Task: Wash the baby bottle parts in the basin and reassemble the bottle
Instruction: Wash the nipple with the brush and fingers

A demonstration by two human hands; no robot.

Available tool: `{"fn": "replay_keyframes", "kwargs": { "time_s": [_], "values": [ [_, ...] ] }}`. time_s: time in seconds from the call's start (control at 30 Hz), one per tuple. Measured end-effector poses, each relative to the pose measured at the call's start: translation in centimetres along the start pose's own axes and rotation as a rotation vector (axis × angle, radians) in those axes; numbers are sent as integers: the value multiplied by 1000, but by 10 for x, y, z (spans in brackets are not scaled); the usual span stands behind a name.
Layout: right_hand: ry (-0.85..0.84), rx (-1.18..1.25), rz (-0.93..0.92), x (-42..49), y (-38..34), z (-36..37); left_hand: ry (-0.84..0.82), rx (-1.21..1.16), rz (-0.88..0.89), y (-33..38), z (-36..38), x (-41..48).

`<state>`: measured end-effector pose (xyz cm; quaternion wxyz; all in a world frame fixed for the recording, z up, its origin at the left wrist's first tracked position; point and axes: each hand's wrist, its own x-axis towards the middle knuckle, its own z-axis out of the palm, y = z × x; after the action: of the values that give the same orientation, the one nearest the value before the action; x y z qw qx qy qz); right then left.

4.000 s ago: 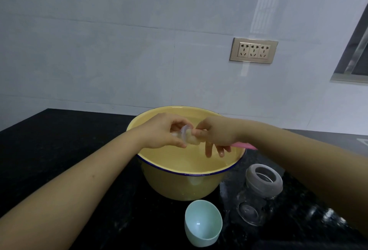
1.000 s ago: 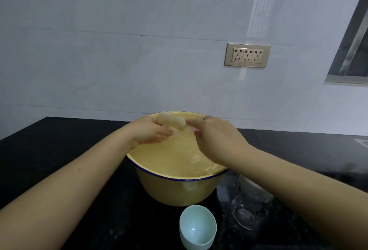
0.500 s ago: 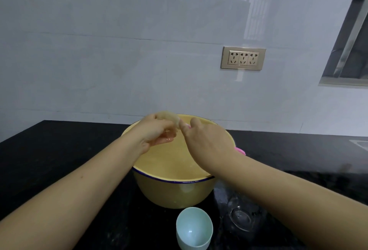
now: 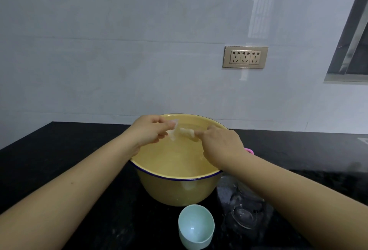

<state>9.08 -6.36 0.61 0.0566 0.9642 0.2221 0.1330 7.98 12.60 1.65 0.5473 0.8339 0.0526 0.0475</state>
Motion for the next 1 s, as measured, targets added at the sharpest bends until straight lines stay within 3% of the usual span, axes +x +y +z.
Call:
{"fn": "replay_keyframes", "kwargs": {
  "time_s": [0.17, 0.3, 0.4, 0.53, 0.7, 0.9, 1.0],
  "values": [
    [-153, -116, -43, 10, -1, 10, -9, 57, 21, -1, -1, -5],
    [-255, -35, -34, 12, 1, 9, 47, 6, 13, -1, -1, -6],
    [-204, 127, 23, 6, 5, 0, 53, -114, -47, -5, -4, -2],
    [-10, 304, 123, -2, 10, -11, -53, -307, -111, -7, -7, -2],
    [216, 451, 113, -13, -1, -26, -25, -394, -96, -3, 0, -6],
    [131, 398, -49, -20, -22, -23, 11, -409, -2, 3, 13, -17],
    [56, 534, -102, -16, -22, -27, 77, -294, 75, 4, 17, -23]
  ]
}}
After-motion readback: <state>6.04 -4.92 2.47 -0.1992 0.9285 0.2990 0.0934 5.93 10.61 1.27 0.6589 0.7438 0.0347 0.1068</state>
